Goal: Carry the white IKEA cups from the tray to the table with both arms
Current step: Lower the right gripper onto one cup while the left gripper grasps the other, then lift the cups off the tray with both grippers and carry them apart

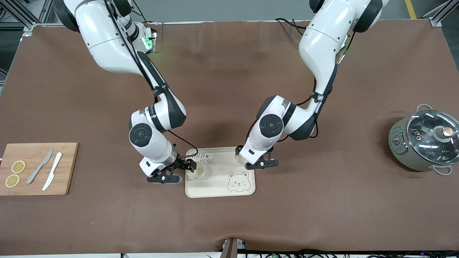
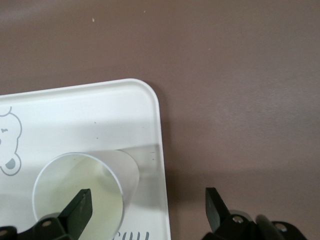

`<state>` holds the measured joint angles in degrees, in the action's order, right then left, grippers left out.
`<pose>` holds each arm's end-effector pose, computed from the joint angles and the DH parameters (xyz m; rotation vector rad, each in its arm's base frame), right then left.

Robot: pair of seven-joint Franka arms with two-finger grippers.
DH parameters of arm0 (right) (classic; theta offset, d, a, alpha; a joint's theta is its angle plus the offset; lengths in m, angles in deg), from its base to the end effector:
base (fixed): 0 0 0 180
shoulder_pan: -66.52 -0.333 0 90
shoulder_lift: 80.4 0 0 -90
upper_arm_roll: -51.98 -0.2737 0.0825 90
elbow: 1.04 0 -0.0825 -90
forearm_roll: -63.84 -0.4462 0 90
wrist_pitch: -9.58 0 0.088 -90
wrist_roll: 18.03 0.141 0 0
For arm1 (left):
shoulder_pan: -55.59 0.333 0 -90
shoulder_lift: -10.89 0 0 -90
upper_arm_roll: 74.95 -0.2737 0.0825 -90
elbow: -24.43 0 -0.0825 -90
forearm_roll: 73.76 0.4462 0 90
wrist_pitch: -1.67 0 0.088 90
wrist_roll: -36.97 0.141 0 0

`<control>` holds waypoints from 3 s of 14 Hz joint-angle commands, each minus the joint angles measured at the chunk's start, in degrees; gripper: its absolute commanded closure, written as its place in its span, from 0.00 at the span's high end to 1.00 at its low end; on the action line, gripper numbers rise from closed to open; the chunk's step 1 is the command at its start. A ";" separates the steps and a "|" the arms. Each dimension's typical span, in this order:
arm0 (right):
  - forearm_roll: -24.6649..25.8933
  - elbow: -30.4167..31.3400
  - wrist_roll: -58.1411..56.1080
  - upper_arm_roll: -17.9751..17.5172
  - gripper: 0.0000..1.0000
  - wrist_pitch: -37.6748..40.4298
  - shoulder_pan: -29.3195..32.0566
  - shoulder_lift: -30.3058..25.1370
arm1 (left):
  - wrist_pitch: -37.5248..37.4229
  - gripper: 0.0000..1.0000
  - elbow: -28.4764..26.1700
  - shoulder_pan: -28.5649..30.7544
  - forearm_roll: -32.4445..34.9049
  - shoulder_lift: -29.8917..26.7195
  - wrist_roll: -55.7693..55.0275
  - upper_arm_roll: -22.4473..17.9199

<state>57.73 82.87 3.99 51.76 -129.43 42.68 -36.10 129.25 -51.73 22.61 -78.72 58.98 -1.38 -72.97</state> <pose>0.6973 0.3140 0.1382 -2.9864 0.0592 -0.2127 0.6306 -0.4424 0.1364 3.0245 0.1851 -0.0156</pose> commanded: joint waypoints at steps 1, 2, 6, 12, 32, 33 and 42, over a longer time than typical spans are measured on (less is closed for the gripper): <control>-0.22 -1.56 1.00 0.66 1.00 -1.26 -0.86 1.67 | 0.30 0.90 0.40 -0.86 -0.75 -0.19 -0.50 -0.48; -0.13 -1.56 1.00 0.66 1.00 -1.26 -0.86 1.76 | 0.30 0.79 0.40 -1.21 -0.75 -0.19 -0.50 -0.48; -0.22 -1.65 1.00 0.66 1.00 -2.31 -1.38 2.64 | 0.30 0.28 0.31 -1.30 -0.49 -0.28 -0.49 -0.48; -0.31 -1.65 1.00 0.66 1.00 -3.02 -1.56 3.17 | 0.30 0.00 0.40 -1.21 -0.75 -0.45 -2.07 -0.48; -0.66 -2.26 1.18 0.66 0.00 -2.58 -1.30 3.35 | -15.95 0.00 1.72 17.23 -0.05 -8.98 22.86 -1.10; -0.83 -2.96 1.61 0.66 0.00 -1.88 -1.12 3.00 | -15.96 0.00 1.72 18.46 -0.05 -8.98 25.41 -1.10; -1.10 -11.92 -6.00 0.31 0.00 20.70 5.02 -0.96 | -16.13 0.00 1.37 31.29 3.81 -7.58 40.02 -1.10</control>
<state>57.68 72.30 2.34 52.84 -111.89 45.08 -36.27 113.76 -50.03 52.36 -76.45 51.35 37.16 -74.53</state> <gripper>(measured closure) 0.965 0.969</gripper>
